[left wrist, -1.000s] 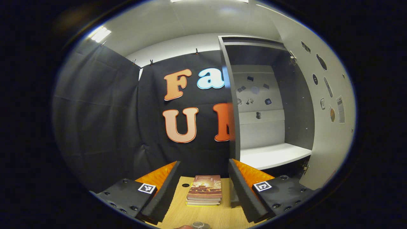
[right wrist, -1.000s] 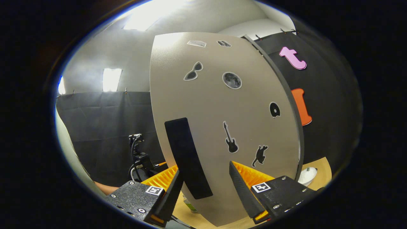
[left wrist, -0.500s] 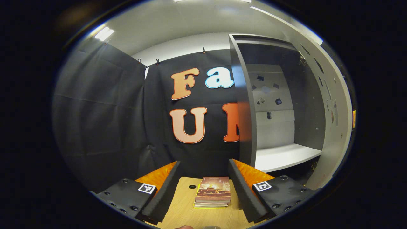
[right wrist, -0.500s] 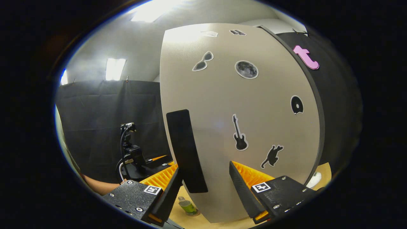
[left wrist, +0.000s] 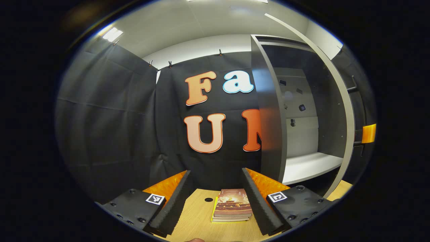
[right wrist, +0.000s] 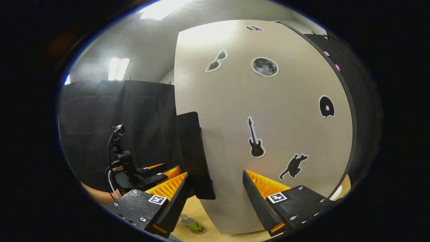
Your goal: Open the cabinet door with the right hand, grasp the bottle in the cabinet with the left hand and place it on the coaster, then close the cabinet door with the right hand.
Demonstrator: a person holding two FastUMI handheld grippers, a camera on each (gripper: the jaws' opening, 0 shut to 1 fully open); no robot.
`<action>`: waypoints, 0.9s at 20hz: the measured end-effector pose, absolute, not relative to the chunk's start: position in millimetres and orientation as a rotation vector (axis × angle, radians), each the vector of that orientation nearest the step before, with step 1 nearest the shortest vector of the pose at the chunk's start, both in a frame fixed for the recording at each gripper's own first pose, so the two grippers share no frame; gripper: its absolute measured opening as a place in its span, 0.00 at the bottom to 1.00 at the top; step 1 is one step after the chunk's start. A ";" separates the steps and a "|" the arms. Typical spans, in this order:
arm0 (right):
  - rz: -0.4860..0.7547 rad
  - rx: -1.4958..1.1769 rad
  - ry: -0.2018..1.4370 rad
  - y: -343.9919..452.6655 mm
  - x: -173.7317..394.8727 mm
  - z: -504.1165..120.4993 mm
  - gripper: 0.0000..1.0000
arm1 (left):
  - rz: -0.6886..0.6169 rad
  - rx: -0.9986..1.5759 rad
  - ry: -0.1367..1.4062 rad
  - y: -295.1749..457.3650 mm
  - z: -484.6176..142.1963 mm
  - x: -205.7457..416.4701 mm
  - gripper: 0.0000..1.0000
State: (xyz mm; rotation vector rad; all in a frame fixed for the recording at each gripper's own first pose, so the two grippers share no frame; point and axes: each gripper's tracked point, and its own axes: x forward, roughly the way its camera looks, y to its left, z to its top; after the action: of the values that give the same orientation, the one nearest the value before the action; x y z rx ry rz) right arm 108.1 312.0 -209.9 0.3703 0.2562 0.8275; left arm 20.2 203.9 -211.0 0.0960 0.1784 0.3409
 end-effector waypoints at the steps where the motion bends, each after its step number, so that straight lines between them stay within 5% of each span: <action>1: 0.815 0.368 0.257 313.0 109.4 -210.5 0.89 | 0.337 0.091 0.179 206.1 -211.5 23.6 0.94; 18: 0.624 0.255 0.268 323.8 120.8 -219.7 0.93 | 0.318 0.011 0.233 236.5 -215.7 32.4 0.94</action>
State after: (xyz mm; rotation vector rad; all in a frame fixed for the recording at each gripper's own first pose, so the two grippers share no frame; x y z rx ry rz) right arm 120.8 323.8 -219.7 0.2553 0.2678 0.6239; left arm 32.4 236.5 -215.7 0.0112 0.2334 0.3178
